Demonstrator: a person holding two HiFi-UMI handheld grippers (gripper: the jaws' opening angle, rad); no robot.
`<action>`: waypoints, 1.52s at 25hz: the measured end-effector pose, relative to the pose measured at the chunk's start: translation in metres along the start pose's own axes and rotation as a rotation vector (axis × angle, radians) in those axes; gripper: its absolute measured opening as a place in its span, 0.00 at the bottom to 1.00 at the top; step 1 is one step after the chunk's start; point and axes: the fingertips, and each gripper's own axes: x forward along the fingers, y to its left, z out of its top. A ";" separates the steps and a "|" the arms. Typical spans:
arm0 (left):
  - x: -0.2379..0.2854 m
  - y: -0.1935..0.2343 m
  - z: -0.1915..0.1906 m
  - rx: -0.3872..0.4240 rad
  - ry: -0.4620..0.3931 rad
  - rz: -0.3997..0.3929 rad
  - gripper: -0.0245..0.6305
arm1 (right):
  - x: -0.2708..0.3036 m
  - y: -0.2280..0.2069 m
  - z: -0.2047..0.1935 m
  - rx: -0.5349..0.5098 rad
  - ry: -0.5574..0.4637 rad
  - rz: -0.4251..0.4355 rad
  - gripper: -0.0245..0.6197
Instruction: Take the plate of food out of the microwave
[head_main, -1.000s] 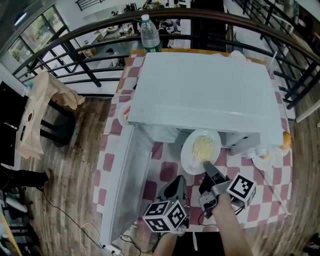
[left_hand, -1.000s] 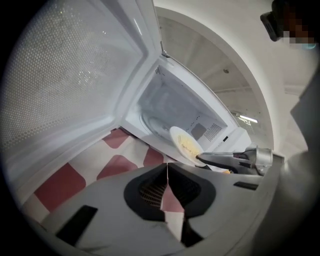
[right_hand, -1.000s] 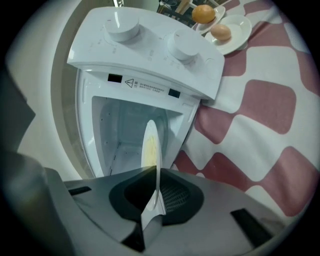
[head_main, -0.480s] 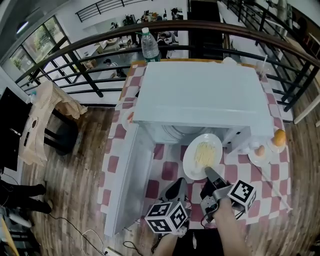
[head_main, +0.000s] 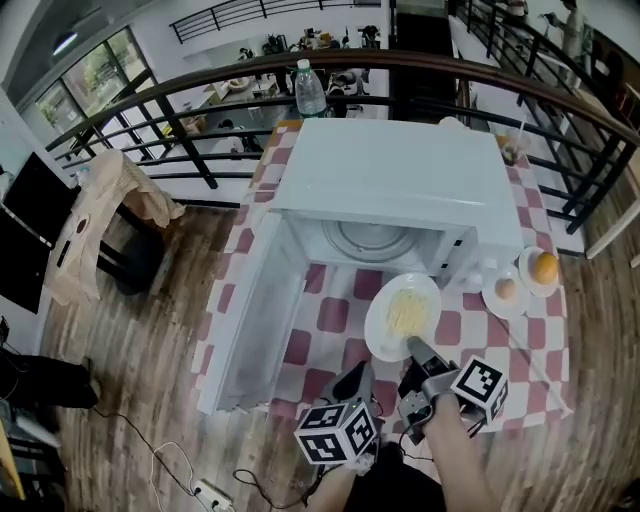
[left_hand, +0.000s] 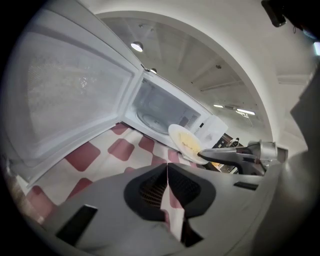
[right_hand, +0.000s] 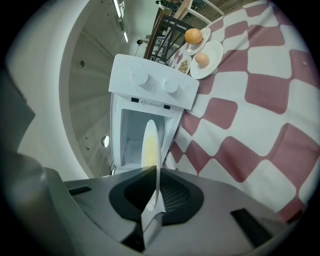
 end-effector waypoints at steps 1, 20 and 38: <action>-0.005 -0.003 -0.005 0.002 0.005 0.004 0.06 | -0.006 -0.001 -0.002 -0.001 0.003 -0.002 0.09; -0.074 -0.037 -0.053 0.004 -0.031 0.036 0.06 | -0.081 -0.009 -0.042 -0.020 0.055 0.075 0.09; -0.095 -0.038 -0.056 0.010 -0.062 0.050 0.06 | -0.097 -0.009 -0.056 -0.010 0.069 0.090 0.09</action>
